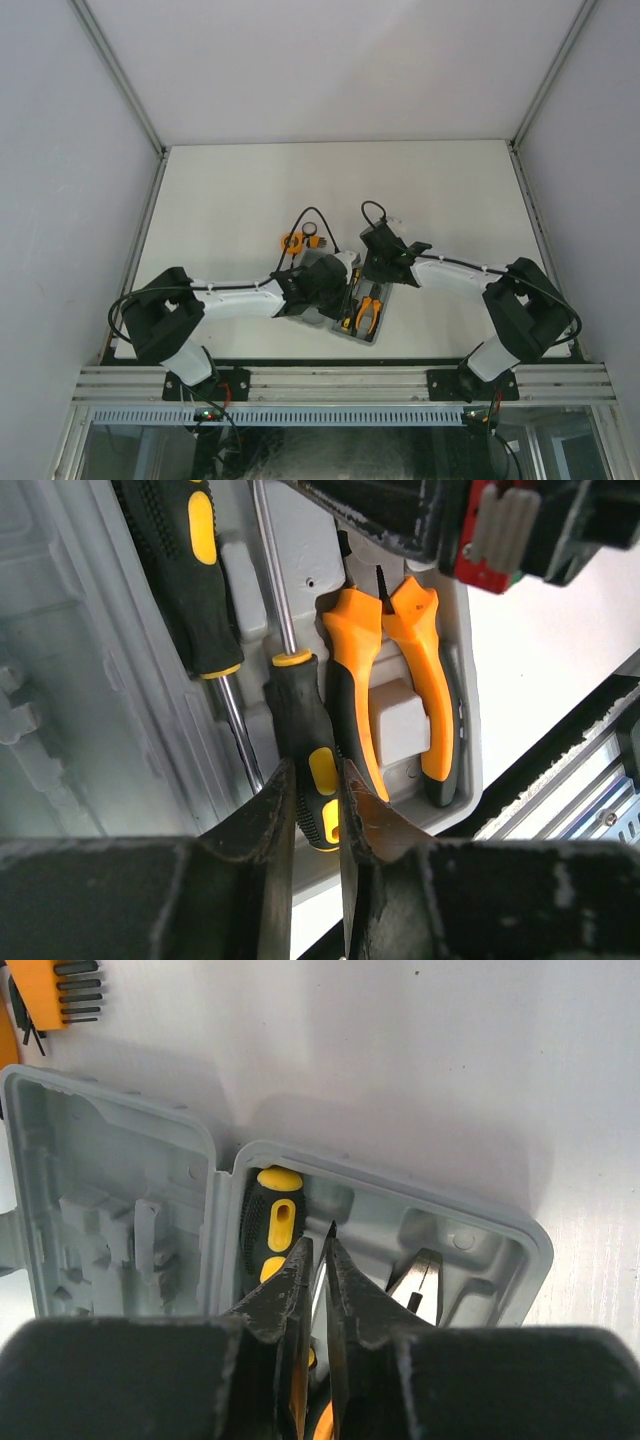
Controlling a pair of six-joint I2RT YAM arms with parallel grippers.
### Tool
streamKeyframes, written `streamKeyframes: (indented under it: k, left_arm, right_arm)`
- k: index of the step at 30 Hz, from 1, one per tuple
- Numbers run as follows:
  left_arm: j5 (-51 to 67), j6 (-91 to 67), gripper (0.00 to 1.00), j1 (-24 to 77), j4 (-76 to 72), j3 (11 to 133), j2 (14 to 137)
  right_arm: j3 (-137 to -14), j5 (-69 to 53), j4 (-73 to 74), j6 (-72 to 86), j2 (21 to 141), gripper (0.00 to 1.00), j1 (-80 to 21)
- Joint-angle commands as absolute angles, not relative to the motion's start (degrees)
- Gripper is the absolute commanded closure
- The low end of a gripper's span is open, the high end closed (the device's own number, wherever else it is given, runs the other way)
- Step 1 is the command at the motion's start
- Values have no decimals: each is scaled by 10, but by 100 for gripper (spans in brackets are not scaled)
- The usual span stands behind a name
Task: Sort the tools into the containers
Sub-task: Adjust the screwdriver in the storage box.
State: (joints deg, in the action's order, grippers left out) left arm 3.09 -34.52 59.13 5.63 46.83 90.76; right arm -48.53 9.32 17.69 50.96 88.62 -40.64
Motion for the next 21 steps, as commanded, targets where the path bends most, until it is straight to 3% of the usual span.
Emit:
streamKeyframes:
  k: [1,21]
  left_arm:
    - [27,-351,77,597,84,461,923]
    - [19,-339,77,597,101,471,933]
  right_arm:
    - [-508,98,176,519,897,93,-412]
    - [-520,105,217,511,945,100,-414]
